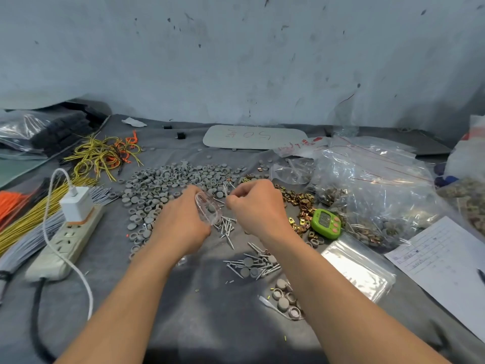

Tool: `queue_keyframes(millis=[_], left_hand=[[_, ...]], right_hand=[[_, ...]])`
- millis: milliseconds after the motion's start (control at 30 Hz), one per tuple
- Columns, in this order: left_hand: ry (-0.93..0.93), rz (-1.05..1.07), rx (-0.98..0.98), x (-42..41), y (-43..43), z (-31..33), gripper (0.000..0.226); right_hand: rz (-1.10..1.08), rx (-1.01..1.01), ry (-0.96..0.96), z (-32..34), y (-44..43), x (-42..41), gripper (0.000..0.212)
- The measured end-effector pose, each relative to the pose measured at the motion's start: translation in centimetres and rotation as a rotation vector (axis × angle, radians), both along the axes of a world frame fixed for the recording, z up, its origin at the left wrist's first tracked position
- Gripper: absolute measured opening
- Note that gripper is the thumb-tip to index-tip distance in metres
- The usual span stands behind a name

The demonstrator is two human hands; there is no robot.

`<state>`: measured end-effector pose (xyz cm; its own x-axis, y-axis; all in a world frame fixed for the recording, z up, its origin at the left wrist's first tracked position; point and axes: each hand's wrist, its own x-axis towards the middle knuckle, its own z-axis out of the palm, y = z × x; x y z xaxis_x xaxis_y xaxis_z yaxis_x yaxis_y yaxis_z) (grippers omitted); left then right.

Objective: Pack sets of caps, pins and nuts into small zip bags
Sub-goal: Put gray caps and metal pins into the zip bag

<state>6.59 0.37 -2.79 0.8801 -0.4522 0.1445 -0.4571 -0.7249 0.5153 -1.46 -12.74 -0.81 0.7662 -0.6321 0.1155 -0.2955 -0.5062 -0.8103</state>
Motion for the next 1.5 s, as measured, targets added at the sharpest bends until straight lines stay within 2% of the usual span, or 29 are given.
queue_keyframes(millis=[67, 167, 267, 333, 400, 500, 600, 700, 767, 900, 933, 1067, 1167, 1233, 1300, 1367, 1433, 1500], left_hand=[[0.025, -0.036, -0.001, -0.3, -0.3, 0.1, 0.053], [0.068, -0.074, -0.06, -0.4, -0.4, 0.4, 0.053], [0.058, -0.056, -0.106, -0.3, -0.2, 0.5, 0.052], [0.056, -0.044, -0.154, -0.1, 0.1, 0.4, 0.053], [0.07, -0.023, -0.198, 0.0, 0.3, 0.3, 0.055], [0.084, 0.007, -0.235, 0.3, 0.7, 0.2, 0.053], [0.092, 0.017, -0.25, 0.5, 0.8, 0.1, 0.05], [0.067, 0.011, -0.202, 0.6, 0.8, 0.0, 0.05], [0.035, 0.008, -0.157, 0.7, 0.8, -0.1, 0.05], [-0.014, 0.0, -0.021, 0.0, 0.3, -0.5, 0.052], [-0.021, -0.008, 0.005, -0.1, 0.2, -0.4, 0.052], [0.017, -0.031, -0.024, -0.3, -0.3, 0.0, 0.05], [0.042, -0.022, -0.105, -0.1, 0.0, 0.1, 0.051], [0.059, -0.03, -0.159, 0.0, 0.2, 0.1, 0.054], [0.075, -0.024, -0.197, 0.1, 0.4, 0.1, 0.058], [0.089, -0.011, -0.237, 0.1, 0.6, 0.2, 0.058], [0.09, -0.003, -0.255, 0.1, 0.8, 0.3, 0.055], [0.086, 0.0, -0.245, 0.1, 0.9, 0.3, 0.055]], right_hand=[[0.069, 0.067, -0.042, 0.1, 0.4, 0.1, 0.016], [0.16, 0.077, 0.019, -0.6, 1.0, 0.5, 0.008], [0.079, 0.152, -0.044, -0.5, 0.8, 0.7, 0.013], [-0.015, 0.074, -0.029, -0.5, 0.4, 0.8, 0.015], [-0.017, -0.139, 0.162, -0.9, 0.3, 0.9, 0.009], [0.064, -0.414, 0.508, -2.1, 1.2, 0.7, 0.035], [0.144, -0.467, 0.583, -3.4, 2.2, 0.6, 0.041], [0.099, -0.409, 0.559, -3.4, 2.4, 0.7, 0.031], [0.008, -0.347, 0.475, -2.8, 1.9, 0.7, 0.028], [0.039, -0.01, -0.049, -1.1, 1.0, 0.8, 0.023], [0.083, 0.04, -0.109, -0.7, 1.1, 0.8, 0.021], [0.204, -0.02, -0.044, -0.5, 1.5, 0.9, 0.016], [0.099, 0.083, -0.105, -0.4, 0.8, 0.9, 0.024], [-0.007, 0.073, -0.105, -0.2, 0.2, 0.8, 0.023], [-0.067, -0.046, 0.016, 0.0, -0.4, 0.7, 0.015], [-0.065, -0.272, 0.272, -0.1, -0.9, 0.4, 0.006], [-0.003, -0.442, 0.486, -0.5, -1.1, -0.1, 0.013], [0.075, -0.509, 0.621, -1.2, -1.0, -0.5, 0.016]])
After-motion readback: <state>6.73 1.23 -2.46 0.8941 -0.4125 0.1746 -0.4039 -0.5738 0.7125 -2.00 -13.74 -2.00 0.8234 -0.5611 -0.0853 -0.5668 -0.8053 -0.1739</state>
